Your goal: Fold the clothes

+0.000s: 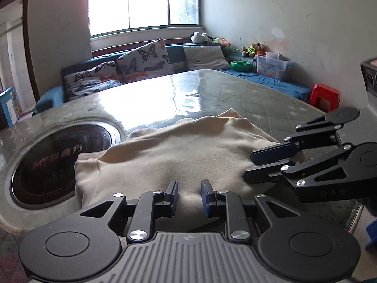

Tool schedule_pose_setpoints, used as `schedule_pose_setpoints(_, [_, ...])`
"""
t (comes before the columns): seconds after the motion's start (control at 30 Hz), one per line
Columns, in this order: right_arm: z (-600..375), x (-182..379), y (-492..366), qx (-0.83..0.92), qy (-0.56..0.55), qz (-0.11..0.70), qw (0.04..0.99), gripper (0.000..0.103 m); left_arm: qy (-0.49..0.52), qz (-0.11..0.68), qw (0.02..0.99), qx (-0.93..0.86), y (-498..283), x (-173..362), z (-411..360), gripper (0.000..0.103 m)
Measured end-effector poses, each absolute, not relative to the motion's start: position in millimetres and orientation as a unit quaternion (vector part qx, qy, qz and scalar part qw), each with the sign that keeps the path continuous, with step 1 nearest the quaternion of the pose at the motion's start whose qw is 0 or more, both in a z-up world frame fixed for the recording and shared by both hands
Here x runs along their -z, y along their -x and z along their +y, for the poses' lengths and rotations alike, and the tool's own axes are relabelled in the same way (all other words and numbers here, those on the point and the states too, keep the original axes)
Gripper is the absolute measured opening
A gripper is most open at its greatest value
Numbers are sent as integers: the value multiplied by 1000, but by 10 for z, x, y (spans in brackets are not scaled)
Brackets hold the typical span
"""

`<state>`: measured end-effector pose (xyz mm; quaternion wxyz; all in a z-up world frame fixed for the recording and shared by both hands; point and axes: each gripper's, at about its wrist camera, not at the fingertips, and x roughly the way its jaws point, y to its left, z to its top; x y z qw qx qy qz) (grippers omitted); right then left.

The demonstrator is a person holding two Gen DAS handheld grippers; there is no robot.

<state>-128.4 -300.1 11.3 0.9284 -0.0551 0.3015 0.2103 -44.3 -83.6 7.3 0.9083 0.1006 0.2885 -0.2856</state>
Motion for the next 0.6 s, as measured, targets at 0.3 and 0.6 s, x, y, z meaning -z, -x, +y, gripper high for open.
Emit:
schedule_pose_setpoints(0.3, [-3147, -134, 1389, -192, 28, 297, 935, 27, -74, 291, 916, 266, 457, -94, -622, 35])
schedule_pose_setpoints(0.6, [-3251, -137, 1379, -189, 10, 302, 934, 29, -37, 292, 928, 228, 427, -174, -298, 34])
